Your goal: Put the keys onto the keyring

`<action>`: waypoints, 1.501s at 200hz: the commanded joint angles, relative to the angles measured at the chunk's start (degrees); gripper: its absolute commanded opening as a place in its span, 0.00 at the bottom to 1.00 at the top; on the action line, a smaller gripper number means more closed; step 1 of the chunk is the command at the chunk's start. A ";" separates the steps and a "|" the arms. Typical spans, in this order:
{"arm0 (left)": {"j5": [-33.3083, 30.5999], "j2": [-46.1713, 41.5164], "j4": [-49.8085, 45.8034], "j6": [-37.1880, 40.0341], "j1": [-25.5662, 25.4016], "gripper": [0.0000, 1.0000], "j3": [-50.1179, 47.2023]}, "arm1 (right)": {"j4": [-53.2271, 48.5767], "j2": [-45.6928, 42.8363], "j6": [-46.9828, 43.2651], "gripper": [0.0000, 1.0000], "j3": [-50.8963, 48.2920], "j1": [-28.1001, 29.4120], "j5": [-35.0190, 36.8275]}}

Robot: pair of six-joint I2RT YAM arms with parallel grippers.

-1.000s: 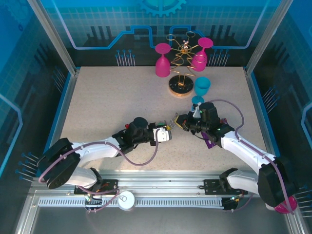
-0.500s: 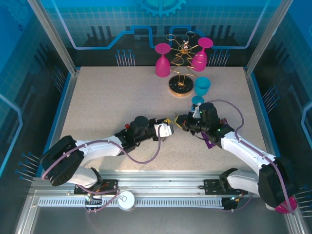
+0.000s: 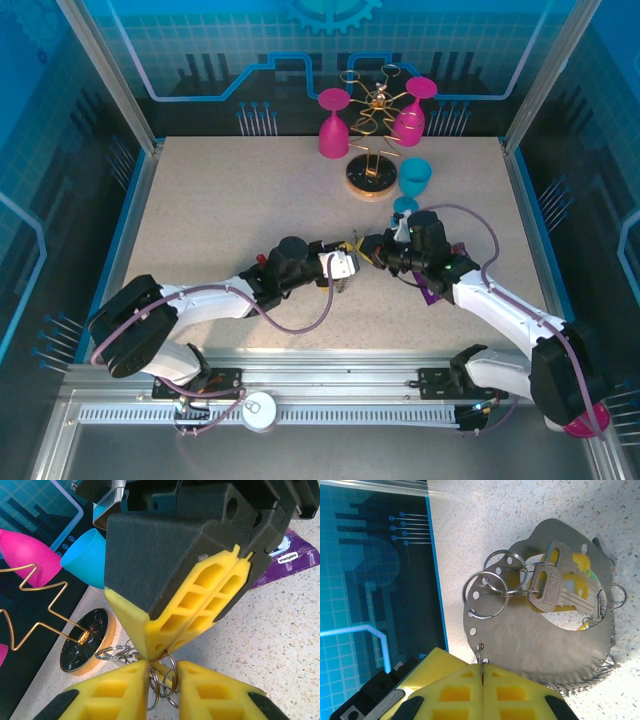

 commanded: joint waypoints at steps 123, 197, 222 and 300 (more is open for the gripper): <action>-9.02 2.00 8.53 4.65 -1.21 0.00 0.25 | 1.37 -1.53 0.73 0.00 -0.44 1.04 -1.40; 1.47 -2.16 6.20 -2.93 3.34 0.00 -2.70 | -7.41 -10.22 -32.41 0.32 2.78 -6.35 5.05; 11.46 -5.48 1.09 -6.78 7.89 0.00 -2.65 | -1.87 -13.89 -55.29 0.31 0.10 -5.98 6.94; 31.00 -7.07 -7.68 -6.68 14.93 0.00 -0.30 | 9.40 -5.83 -101.18 0.32 -2.95 -3.34 -13.06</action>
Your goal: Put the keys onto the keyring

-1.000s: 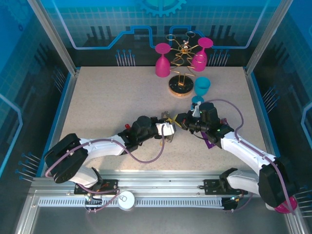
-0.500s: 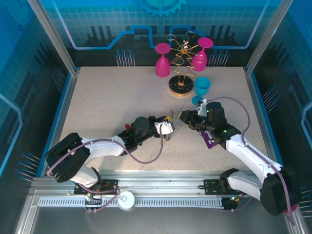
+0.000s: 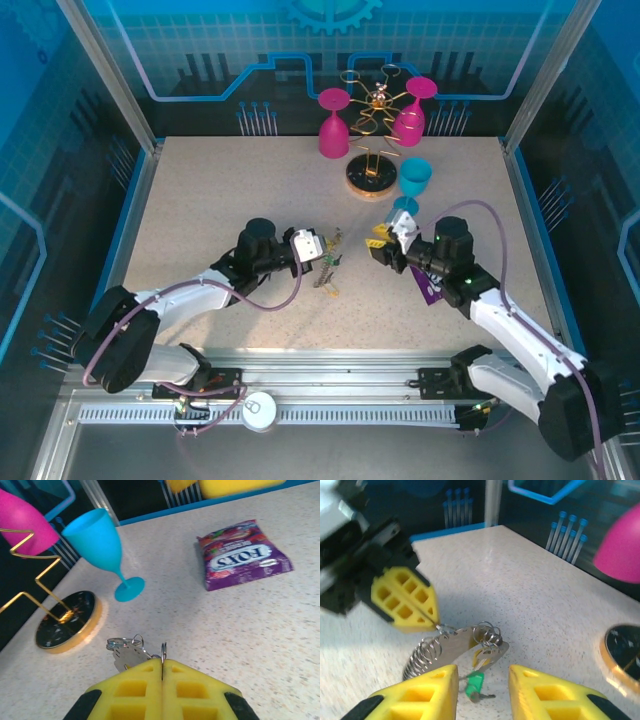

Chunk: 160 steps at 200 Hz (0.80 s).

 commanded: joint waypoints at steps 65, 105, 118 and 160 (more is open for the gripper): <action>11.80 0.47 -2.37 3.27 0.33 0.00 2.30 | 0.32 12.40 -27.15 0.31 4.79 8.12 -4.46; 12.44 0.35 -3.48 4.39 0.31 0.00 2.48 | -0.15 14.51 -28.42 0.25 5.31 9.11 -4.02; 12.44 0.43 -3.49 4.44 0.32 0.00 2.48 | -1.04 15.12 -28.82 0.24 5.78 9.38 -4.62; 12.79 0.37 -3.64 4.71 0.30 0.00 2.58 | -1.60 16.47 -29.57 0.13 6.83 10.23 -5.38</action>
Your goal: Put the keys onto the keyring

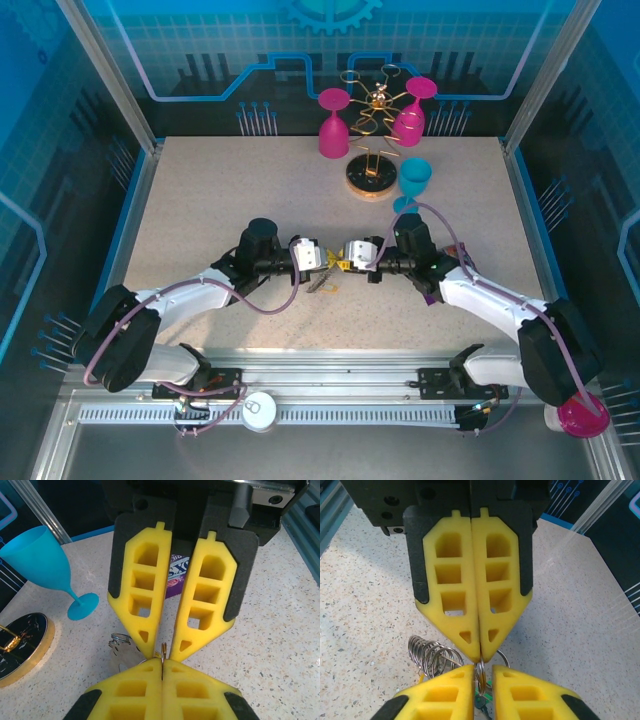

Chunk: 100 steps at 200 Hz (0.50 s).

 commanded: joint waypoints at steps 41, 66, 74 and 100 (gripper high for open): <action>2.52 -0.49 0.62 0.44 0.26 0.00 2.08 | -1.53 1.83 -1.31 0.00 2.81 1.54 -1.79; -2.11 -2.36 0.65 -1.92 0.33 0.41 1.31 | -0.23 0.64 -0.32 0.00 1.67 1.41 -0.57; -4.46 -3.69 0.62 -2.89 0.29 0.45 0.47 | 0.54 0.31 0.36 0.00 1.13 1.38 -0.05; -10.82 -9.24 0.28 -6.63 0.26 0.50 -3.88 | 2.84 -0.69 2.33 0.00 -0.40 1.19 0.74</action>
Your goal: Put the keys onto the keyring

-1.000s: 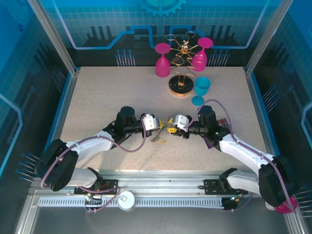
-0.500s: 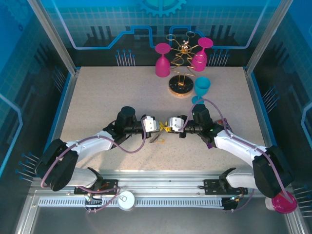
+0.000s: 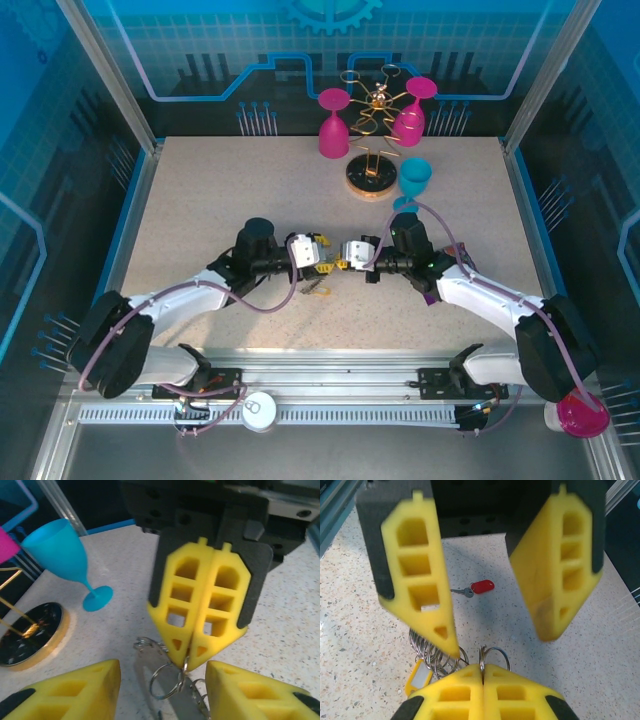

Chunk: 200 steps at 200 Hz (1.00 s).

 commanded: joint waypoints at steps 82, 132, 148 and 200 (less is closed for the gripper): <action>-7.04 -8.98 -8.91 -5.55 -0.01 0.35 -3.57 | 5.86 -1.60 6.55 0.00 -1.79 0.55 -3.74; -18.26 -9.31 -6.58 -17.41 0.11 0.39 -2.79 | 8.57 -2.21 6.68 0.00 -2.99 0.55 -3.97; -29.15 -11.35 -8.78 -28.40 0.15 0.44 -2.31 | 8.10 -2.29 6.51 0.00 -2.87 0.55 -3.50; -52.50 -14.32 -41.65 -70.00 0.29 0.52 2.89 | 6.47 -3.22 7.28 0.00 -2.20 0.51 -2.33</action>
